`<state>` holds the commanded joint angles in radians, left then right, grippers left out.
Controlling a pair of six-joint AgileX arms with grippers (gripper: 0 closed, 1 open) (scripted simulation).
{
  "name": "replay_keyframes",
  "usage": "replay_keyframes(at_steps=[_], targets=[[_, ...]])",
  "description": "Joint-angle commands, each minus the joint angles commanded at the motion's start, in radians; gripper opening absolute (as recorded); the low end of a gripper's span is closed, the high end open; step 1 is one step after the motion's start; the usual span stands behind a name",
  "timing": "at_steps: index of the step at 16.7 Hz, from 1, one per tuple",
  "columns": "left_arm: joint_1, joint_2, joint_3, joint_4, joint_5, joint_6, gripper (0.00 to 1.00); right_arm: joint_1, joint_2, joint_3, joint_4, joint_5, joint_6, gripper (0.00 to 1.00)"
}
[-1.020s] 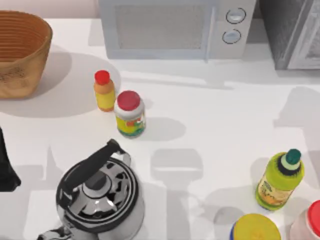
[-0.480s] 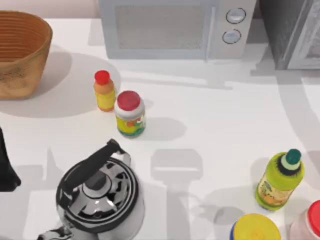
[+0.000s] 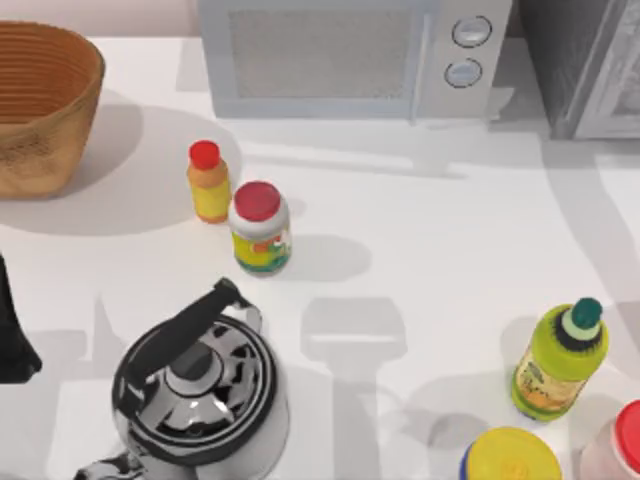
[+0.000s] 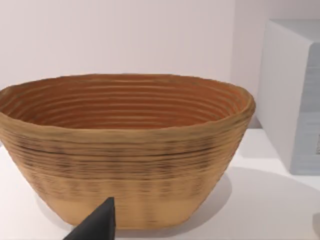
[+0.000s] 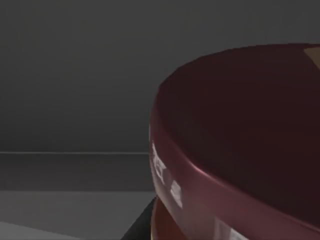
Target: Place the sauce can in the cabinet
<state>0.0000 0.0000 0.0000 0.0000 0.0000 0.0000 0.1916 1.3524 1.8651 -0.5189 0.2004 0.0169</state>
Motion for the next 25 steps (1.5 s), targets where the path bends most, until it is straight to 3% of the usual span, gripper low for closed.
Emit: replay_keyframes(at_steps=[6, 16, 23, 25], targets=[[0.0, 0.0, 0.0, 0.0, 0.0, 0.0, 1.0, -0.017, 0.055, 0.054, 0.009, -0.009, 0.0, 0.0], [0.0, 0.0, 0.0, 0.0, 0.0, 0.0, 1.0, -0.083, 0.473, 0.384, 0.068, -0.062, 0.009, 0.0], [0.0, 0.0, 0.0, 0.0, 0.0, 0.0, 1.0, -0.089, 0.514, 0.434, 0.081, -0.078, 0.001, 0.0], [0.0, 0.0, 0.0, 0.0, 0.0, 0.0, 1.0, -0.089, 0.514, 0.434, 0.081, -0.078, 0.001, 0.15]])
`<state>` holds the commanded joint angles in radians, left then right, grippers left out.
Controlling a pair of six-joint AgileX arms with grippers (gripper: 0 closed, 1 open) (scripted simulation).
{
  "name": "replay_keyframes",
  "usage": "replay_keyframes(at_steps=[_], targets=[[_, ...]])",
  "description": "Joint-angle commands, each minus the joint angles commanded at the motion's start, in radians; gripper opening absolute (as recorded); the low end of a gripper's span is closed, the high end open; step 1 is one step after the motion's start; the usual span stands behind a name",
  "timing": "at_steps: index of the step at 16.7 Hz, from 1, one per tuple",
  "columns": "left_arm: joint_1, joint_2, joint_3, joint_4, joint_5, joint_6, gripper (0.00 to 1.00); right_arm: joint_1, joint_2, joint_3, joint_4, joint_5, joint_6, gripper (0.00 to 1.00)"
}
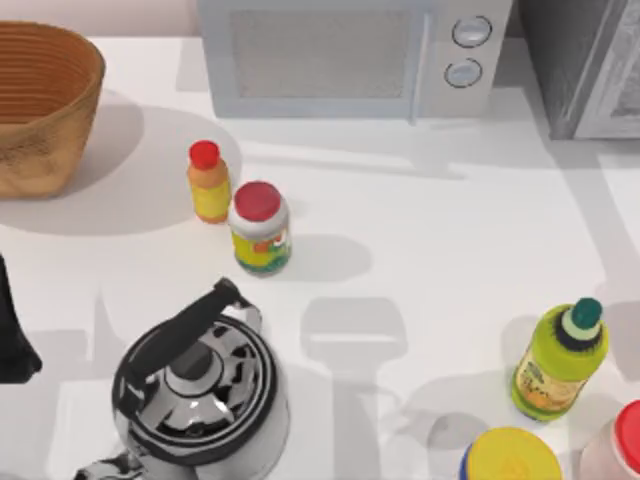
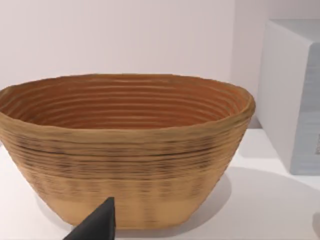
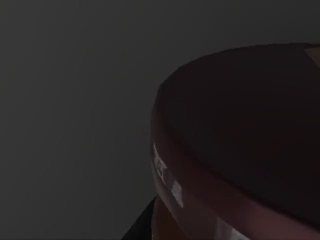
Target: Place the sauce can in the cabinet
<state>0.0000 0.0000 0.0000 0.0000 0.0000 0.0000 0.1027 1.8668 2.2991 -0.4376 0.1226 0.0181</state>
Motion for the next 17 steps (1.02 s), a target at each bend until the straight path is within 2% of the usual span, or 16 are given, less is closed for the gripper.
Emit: replay_keyframes(at_steps=[11, 17], targets=[[0.0, 0.0, 0.0, 0.0, 0.0, 0.0, 1.0, 0.0, 0.0, 0.0, 0.0, 0.0, 0.0, 0.98], [0.0, 0.0, 0.0, 0.0, 0.0, 0.0, 1.0, 0.0, 0.0, 0.0, 0.0, 0.0, 0.0, 1.0]])
